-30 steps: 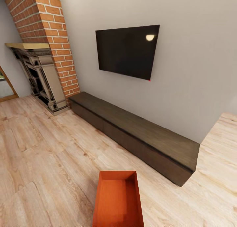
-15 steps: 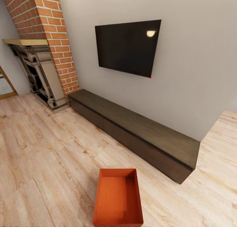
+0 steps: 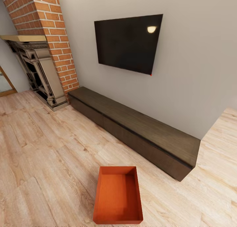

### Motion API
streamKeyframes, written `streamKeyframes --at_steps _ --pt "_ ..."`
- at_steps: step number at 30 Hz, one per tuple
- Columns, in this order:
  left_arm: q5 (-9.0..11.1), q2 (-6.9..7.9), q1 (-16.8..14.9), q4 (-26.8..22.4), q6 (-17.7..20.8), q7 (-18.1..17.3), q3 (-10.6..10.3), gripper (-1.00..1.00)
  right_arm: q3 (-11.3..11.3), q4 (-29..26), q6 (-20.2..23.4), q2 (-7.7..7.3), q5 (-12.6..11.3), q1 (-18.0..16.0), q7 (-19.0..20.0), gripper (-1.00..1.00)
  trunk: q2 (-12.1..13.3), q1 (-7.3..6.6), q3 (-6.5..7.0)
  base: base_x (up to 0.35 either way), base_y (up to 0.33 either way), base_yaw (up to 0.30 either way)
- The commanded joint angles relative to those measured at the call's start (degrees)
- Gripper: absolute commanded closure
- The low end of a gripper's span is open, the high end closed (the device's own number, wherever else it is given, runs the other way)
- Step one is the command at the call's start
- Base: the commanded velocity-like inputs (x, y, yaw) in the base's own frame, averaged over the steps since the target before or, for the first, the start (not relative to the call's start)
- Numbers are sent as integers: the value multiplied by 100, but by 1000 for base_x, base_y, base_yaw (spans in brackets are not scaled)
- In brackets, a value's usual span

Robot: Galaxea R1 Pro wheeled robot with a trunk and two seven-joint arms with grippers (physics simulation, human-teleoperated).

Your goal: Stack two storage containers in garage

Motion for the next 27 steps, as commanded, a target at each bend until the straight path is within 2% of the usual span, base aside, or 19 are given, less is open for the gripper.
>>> streamKeyframes --at_steps 1,27 --pt "44 0 -2 1 -14 15 -49 -100 48 15 -27 3 -45 -5 -1 -100 -2 0 -14 0 0 0" --pt "44 0 -2 1 -14 15 -49 -100 48 15 -27 3 -44 -5 -1 -100 -2 0 -254 0 0 0"
